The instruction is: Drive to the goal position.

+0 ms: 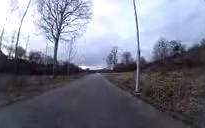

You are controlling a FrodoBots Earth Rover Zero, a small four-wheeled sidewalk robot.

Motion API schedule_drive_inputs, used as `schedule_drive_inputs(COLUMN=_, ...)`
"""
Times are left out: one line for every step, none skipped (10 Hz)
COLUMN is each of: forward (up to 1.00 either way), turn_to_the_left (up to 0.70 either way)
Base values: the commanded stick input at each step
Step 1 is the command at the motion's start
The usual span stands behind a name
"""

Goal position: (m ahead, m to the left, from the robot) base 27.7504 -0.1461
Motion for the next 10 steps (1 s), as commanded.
schedule_drive_inputs(forward=0.50, turn_to_the_left=0.00)
schedule_drive_inputs(forward=0.50, turn_to_the_left=0.00)
schedule_drive_inputs(forward=0.50, turn_to_the_left=0.00)
schedule_drive_inputs(forward=0.50, turn_to_the_left=0.00)
schedule_drive_inputs(forward=0.50, turn_to_the_left=0.00)
schedule_drive_inputs(forward=0.50, turn_to_the_left=0.00)
schedule_drive_inputs(forward=0.50, turn_to_the_left=0.00)
schedule_drive_inputs(forward=0.50, turn_to_the_left=0.00)
schedule_drive_inputs(forward=0.50, turn_to_the_left=0.00)
schedule_drive_inputs(forward=0.50, turn_to_the_left=0.00)
